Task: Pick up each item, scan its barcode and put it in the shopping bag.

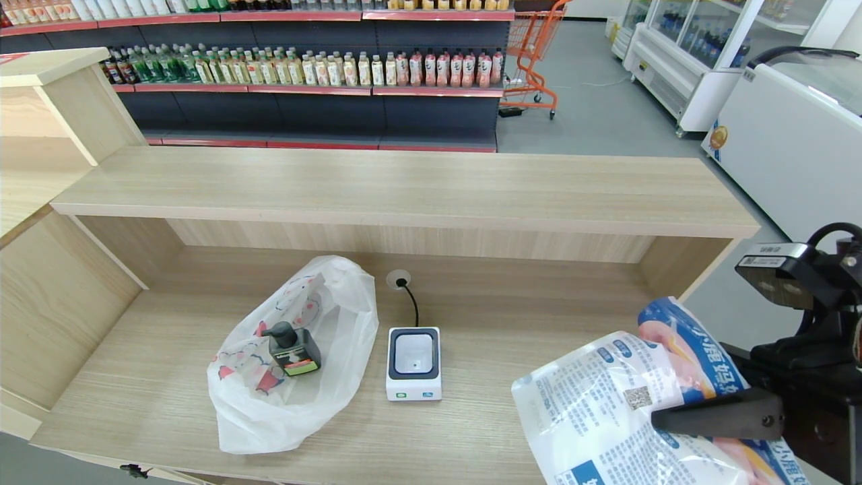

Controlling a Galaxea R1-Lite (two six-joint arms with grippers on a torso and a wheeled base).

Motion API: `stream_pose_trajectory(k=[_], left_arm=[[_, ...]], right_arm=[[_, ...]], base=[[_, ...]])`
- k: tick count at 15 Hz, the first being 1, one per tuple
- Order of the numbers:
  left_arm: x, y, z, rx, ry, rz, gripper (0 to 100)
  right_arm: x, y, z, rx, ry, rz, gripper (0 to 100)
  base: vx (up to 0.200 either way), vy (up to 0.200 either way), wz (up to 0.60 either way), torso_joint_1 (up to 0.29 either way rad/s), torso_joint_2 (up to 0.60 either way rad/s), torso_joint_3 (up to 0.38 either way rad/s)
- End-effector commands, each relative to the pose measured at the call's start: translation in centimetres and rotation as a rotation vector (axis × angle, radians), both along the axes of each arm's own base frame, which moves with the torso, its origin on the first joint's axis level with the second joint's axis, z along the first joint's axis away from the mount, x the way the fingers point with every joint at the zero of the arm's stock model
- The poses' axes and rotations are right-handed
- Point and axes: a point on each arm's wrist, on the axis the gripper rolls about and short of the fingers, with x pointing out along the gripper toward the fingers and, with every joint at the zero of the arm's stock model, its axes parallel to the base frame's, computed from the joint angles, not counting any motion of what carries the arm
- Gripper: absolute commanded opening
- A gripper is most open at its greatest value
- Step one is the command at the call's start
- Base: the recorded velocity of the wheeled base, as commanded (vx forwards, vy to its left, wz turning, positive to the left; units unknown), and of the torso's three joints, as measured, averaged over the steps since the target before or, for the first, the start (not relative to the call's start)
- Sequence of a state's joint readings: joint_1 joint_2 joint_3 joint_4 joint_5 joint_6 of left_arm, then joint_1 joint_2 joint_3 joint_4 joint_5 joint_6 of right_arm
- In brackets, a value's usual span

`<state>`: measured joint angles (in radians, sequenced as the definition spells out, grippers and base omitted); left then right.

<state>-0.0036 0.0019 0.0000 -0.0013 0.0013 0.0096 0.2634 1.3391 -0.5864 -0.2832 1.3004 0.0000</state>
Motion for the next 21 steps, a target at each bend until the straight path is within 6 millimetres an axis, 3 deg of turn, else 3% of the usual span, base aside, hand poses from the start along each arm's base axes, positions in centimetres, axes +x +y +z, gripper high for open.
stream_pose_trajectory(k=[1, 12, 15, 17, 21], left_arm=[[0.0, 0.0, 0.0, 0.000, -0.001, 0.001, 100], [0.0, 0.0, 0.0, 0.001, -0.001, 0.001, 100], [0.0, 0.0, 0.0, 0.000, -0.001, 0.001, 100], [0.0, 0.0, 0.0, 0.000, -0.001, 0.001, 100], [0.0, 0.0, 0.0, 0.001, -0.001, 0.002, 100]], right_arm=[[0.0, 0.0, 0.0, 0.001, -0.003, 0.001, 0], [0.0, 0.0, 0.2, 0.003, -0.026, -0.002, 0], [0.3, -1.0, 1.0, -0.044, -0.331, -0.129, 0], [1.1, -2.7, 0.5, -0.189, -0.631, -0.271, 0], [2.2, -4.8, -1.6, -0.363, -1.075, -0.227, 0]], base=[[0.000, 0.000, 0.00, 0.000, 0.00, 0.000], [0.000, 0.000, 0.00, 0.000, 0.00, 0.000], [0.000, 0.000, 0.00, 0.000, 0.00, 0.000], [0.000, 0.000, 0.00, 0.000, 0.00, 0.000], [0.000, 0.000, 0.00, 0.000, 0.00, 0.000]])
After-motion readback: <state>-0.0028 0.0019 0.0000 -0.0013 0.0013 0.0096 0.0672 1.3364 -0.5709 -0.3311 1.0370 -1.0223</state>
